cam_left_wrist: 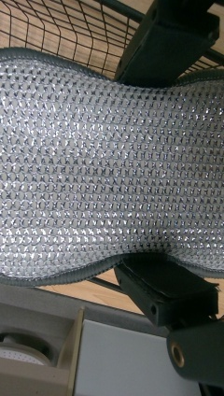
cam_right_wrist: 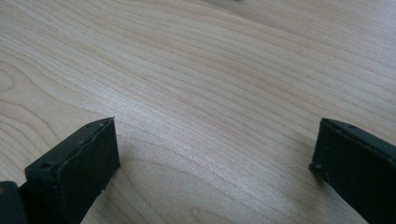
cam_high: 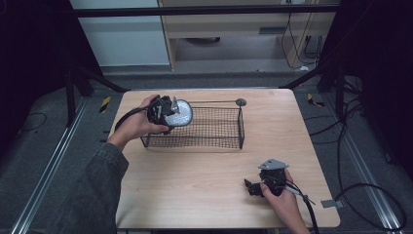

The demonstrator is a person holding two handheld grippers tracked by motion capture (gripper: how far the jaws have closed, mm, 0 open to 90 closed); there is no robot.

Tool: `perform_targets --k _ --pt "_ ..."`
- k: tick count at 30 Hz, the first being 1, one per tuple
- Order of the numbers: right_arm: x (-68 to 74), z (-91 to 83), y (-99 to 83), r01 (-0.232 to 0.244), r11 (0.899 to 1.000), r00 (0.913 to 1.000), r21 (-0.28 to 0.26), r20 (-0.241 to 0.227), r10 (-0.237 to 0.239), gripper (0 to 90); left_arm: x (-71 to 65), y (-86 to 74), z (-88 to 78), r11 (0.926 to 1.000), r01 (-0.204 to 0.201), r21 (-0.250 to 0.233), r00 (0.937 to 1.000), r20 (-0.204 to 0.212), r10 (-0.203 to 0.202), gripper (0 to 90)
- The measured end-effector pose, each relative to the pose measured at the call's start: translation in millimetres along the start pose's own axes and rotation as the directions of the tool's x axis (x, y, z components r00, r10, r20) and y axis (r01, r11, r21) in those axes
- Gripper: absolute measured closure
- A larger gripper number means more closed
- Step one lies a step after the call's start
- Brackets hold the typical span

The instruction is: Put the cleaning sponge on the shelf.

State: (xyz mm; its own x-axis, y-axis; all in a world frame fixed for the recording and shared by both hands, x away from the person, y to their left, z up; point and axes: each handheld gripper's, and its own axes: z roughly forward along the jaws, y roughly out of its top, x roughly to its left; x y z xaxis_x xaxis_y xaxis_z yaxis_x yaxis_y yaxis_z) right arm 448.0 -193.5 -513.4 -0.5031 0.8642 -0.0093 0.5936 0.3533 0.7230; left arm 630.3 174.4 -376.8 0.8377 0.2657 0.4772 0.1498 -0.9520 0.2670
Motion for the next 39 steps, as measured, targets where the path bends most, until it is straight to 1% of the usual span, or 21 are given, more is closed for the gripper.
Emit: perform_targets --k 8,10,13,18,21,23,27,30,33,36,39 --pt "0.3 -0.1 -0.1 -0.002 1.000 1.0000 0.000 0.001 0.002 0.8 -0.3 -1.0 3.2 1.0000 0.003 -0.002 1.0000 0.006 -0.003 11.5" --pt "0.3 -0.1 -0.1 -0.001 1.000 1.0000 0.000 0.001 0.001 0.8 0.2 -2.0 4.0 0.9998 0.017 -0.010 0.9998 0.008 -0.017 11.4" --pt "0.5 -0.2 -0.2 -0.002 1.000 1.0000 0.000 -0.001 0.002 0.8 0.5 -3.2 6.2 1.0000 0.008 0.002 0.9999 0.012 -0.008 11.4" --pt "0.8 -0.3 -0.3 -0.003 1.000 1.0000 0.000 -0.001 0.003 0.8 2.5 -6.5 8.6 0.9996 0.028 -0.003 0.9994 0.022 -0.028 11.1" --pt "0.8 -0.4 -0.3 -0.003 1.000 1.0000 0.000 -0.002 0.003 0.8 3.2 -8.2 9.3 0.9995 0.030 0.003 0.9991 0.029 -0.030 10.8" --pt "0.8 -0.4 -0.3 -0.003 1.000 1.0000 0.000 -0.002 0.003 0.8 4.5 -11.2 10.7 0.9992 0.041 0.007 0.9985 0.037 -0.041 10.8" --pt "0.8 -0.4 -0.3 -0.003 1.000 1.0000 0.000 -0.002 0.003 0.7 4.3 -13.4 12.0 0.9990 0.045 0.001 0.9980 0.045 -0.045 10.5" --pt "0.6 -0.3 -0.3 -0.002 1.000 1.0000 0.000 -0.002 0.002 0.7 4.8 -15.2 13.4 0.9983 0.058 -0.003 0.9969 0.053 -0.057 9.7" --pt "0.7 -0.3 -0.3 -0.004 1.000 1.0000 0.001 -0.002 0.004 0.7 6.1 -17.1 14.3 0.9969 0.079 -0.010 0.9951 0.062 -0.078 7.7" --pt "0.7 -0.3 -0.3 -0.004 1.000 1.0000 0.001 -0.002 0.004 0.7 7.5 -18.6 15.2 0.9940 0.108 -0.017 0.9917 0.072 -0.107 5.8" --pt "0.7 -0.3 -0.3 -0.004 1.000 1.0000 0.001 -0.002 0.004 0.7 8.2 -19.1 15.3 0.9906 0.135 -0.024 0.9866 0.096 -0.132 4.6"
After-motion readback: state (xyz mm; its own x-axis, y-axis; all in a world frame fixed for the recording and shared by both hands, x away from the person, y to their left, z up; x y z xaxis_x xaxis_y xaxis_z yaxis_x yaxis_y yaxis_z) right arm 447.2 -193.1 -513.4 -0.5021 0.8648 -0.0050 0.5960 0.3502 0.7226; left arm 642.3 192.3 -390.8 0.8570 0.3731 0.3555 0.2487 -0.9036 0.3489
